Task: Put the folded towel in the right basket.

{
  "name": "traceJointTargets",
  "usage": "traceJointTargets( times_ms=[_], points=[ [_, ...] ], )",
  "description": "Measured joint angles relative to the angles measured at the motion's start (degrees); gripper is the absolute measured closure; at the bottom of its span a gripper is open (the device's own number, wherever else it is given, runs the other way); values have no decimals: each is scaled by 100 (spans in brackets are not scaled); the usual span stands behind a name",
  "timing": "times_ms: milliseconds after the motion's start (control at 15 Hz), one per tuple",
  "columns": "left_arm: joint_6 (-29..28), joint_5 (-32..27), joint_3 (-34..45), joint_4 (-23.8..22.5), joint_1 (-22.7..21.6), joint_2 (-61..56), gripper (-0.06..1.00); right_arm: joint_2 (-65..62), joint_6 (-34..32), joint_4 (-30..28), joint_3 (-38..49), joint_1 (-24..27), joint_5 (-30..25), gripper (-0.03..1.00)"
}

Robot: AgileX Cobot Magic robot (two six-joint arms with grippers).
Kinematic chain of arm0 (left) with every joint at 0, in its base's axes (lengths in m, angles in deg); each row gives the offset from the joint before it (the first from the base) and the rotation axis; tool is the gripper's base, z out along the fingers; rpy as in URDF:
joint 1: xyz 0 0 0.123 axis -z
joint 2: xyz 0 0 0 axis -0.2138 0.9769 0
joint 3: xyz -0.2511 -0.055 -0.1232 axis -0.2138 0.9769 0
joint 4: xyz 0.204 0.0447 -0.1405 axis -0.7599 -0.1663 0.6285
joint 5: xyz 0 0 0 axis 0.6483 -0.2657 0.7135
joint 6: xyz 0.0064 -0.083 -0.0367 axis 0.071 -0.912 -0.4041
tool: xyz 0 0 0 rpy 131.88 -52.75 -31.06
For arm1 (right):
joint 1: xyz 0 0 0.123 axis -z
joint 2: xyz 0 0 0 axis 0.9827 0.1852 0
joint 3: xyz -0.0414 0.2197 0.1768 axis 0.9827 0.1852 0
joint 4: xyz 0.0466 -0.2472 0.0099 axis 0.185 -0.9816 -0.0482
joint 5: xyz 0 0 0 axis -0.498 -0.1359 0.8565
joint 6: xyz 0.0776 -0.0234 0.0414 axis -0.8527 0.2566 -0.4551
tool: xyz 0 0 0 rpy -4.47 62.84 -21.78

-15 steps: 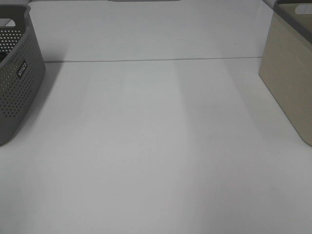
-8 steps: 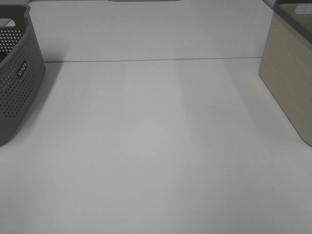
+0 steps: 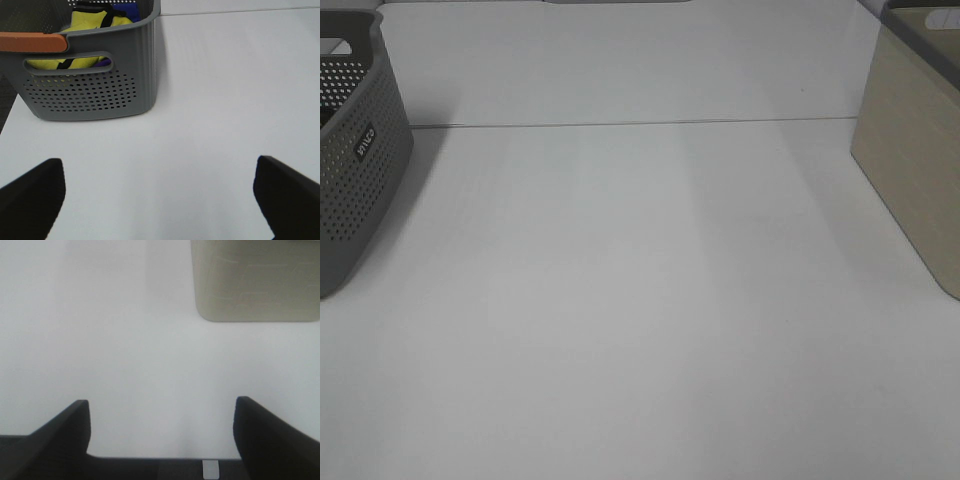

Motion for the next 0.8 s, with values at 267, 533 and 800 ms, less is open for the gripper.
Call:
traceJointTargets(
  times_ms=[267,533,800],
  points=[
    [0,0,0,0,0,0,-3,-705,0,-6,0,0,57,22],
    [0,0,0,0,0,0,-3,-934,0,-57,17,0,63,22],
    [0,0,0,0,0,0,-3,-928,0,-74,17,0,63,22]
  ],
)
